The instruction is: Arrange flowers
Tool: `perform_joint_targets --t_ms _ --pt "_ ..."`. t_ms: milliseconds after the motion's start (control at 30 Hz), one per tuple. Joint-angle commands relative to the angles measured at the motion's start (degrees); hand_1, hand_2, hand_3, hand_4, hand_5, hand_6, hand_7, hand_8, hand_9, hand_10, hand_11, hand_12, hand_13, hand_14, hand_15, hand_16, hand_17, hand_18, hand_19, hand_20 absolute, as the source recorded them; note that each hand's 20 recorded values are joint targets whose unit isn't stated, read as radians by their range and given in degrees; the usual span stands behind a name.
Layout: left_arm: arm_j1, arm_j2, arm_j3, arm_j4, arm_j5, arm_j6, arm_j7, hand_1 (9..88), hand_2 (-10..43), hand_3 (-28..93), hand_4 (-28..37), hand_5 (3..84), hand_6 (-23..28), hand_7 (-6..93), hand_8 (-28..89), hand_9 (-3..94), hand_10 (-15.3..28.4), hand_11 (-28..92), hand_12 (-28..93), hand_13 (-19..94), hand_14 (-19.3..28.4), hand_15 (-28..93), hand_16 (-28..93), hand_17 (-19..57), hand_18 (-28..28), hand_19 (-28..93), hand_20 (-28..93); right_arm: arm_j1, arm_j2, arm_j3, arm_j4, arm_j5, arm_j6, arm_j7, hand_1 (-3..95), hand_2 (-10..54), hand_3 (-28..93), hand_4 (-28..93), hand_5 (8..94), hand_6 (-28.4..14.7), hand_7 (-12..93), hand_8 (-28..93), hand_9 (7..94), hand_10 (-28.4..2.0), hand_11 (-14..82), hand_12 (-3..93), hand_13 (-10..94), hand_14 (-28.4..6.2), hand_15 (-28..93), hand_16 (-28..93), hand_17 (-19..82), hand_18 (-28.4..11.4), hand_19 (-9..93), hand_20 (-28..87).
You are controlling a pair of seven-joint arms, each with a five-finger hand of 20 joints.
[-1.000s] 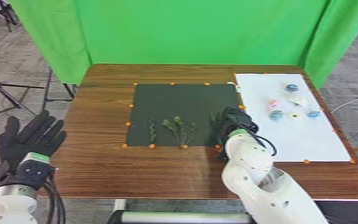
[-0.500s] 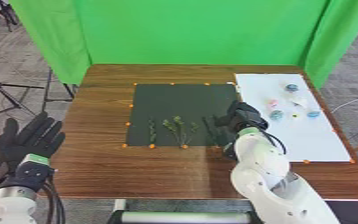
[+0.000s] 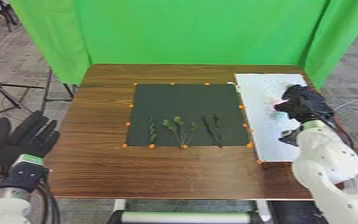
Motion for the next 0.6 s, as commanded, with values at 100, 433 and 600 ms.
perform_joint_targets --t_ms 100,433,600 --pt "1.0 -0.54 -0.04 -0.4 0.03 -0.95 0.34 26.3 13.4 71 -28.3 40.7 8.1 18.2 -10 31.9 14.7 28 9 23 14.3 42 -11 -5.1 11.8 31 8 2.4 1.8 -1.5 3.3 -0.2 -7.6 -1.3 38.6 -9.5 82 -28 48.6 -3.9 21 -12 52.8 -11.8 13.3 16.1 64 -11.8 68 30 32 -24.4 86 44" --pt "1.3 -0.66 0.36 -0.42 1.1 -1.29 0.43 26.5 13.3 71 -28.3 40.5 8.0 18.2 -10 31.7 14.4 28 9 23 14.2 42 -11 -5.0 11.8 31 8 5.8 1.2 -4.8 6.9 -0.1 -10.8 -2.9 41.3 -9.5 84 -28 46.6 -3.3 21 -13 47.5 -10.8 10.8 14.0 62 -11.5 70 28 31 -24.0 84 45" --pt "1.6 -0.93 0.34 -0.49 1.97 -2.69 -0.37 26.5 13.3 71 -28.3 40.6 7.9 18.2 -10 31.8 14.4 28 9 23 14.3 42 -11 -5.0 11.8 31 8 5.2 0.4 -5.0 8.4 0.0 -12.6 -2.1 42.2 -9.5 84 -28 46.8 -3.3 21 -13 46.9 -10.8 10.7 13.7 62 -11.4 70 28 31 -23.9 84 45"
